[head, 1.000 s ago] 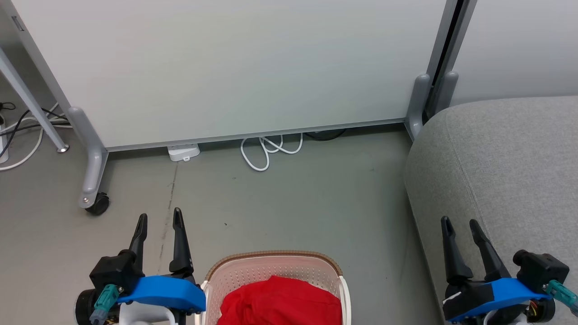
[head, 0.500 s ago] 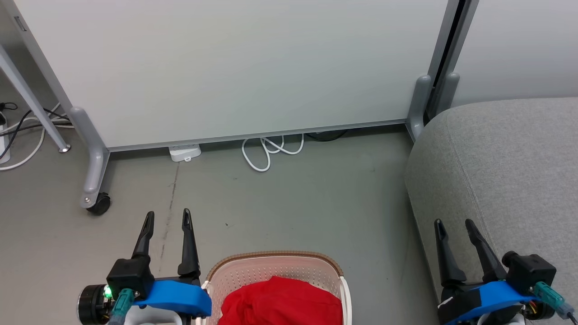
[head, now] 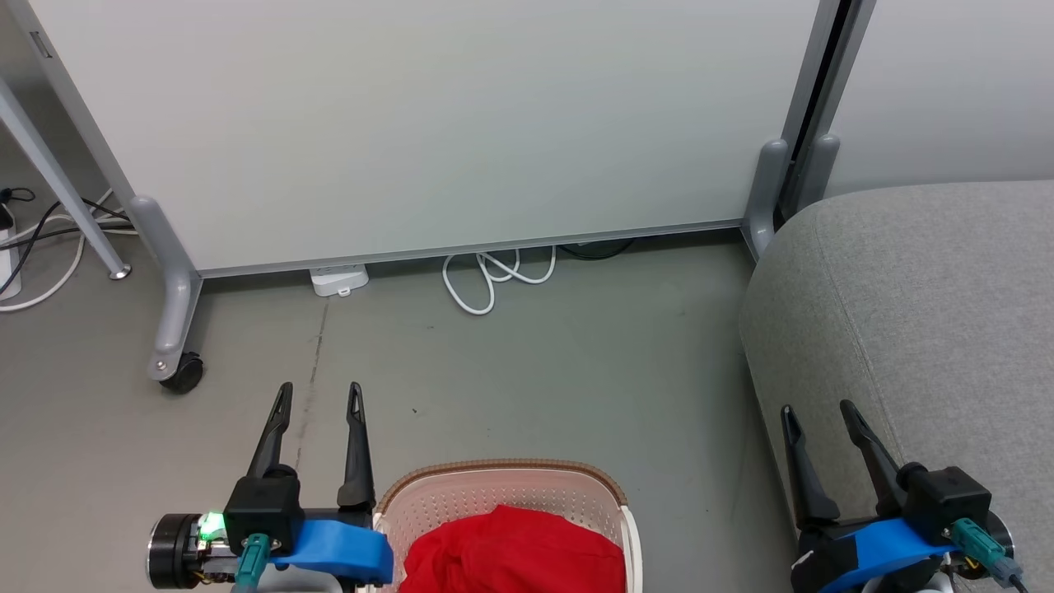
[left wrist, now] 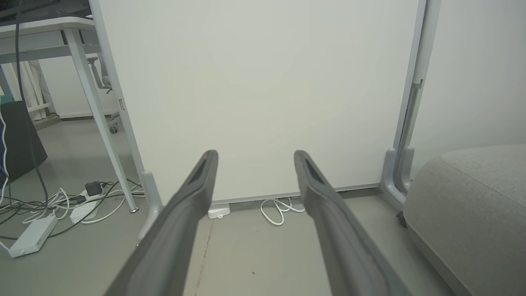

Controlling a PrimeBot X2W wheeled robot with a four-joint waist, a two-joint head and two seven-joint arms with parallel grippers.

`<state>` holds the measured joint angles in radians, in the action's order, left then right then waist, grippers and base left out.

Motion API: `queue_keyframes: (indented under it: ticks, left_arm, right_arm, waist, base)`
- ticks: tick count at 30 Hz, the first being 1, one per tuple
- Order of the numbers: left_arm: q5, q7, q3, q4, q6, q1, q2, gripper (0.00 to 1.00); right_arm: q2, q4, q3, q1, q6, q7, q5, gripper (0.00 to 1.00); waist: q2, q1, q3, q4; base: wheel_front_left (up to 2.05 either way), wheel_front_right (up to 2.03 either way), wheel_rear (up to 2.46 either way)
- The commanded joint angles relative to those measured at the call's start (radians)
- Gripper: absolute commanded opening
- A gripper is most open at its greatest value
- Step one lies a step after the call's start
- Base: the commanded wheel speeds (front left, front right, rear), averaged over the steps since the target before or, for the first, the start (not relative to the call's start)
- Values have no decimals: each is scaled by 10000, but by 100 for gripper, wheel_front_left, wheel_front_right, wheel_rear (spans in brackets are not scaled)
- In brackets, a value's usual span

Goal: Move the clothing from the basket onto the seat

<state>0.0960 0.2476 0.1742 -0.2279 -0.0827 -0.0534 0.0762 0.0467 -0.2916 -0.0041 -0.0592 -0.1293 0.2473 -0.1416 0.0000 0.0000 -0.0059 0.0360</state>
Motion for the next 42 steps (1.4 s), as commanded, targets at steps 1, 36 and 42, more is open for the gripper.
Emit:
queue_keyframes:
  ticks: [1,36,42]
  left_arm:
    - [-241,82,36,-10,-59,40,3,100]
    - [-928,181,546,-656,652,-500,-62,100]
    - [-1092,180,1031,-1278,1103,-1337,-15,100]
  right_arm:
    - [59,-7,12,-40,-24,86,255,100]
    - [59,-59,-63,-77,-24,190,729,100]
    - [56,91,-85,-465,-24,190,758,100]
  waist:
    - [0,0,-4,0]
    - [0,0,261,7]
    - [0,0,1055,-293]
  base:
    - [0,0,0]
    - [0,0,0]
    - [0,0,0]
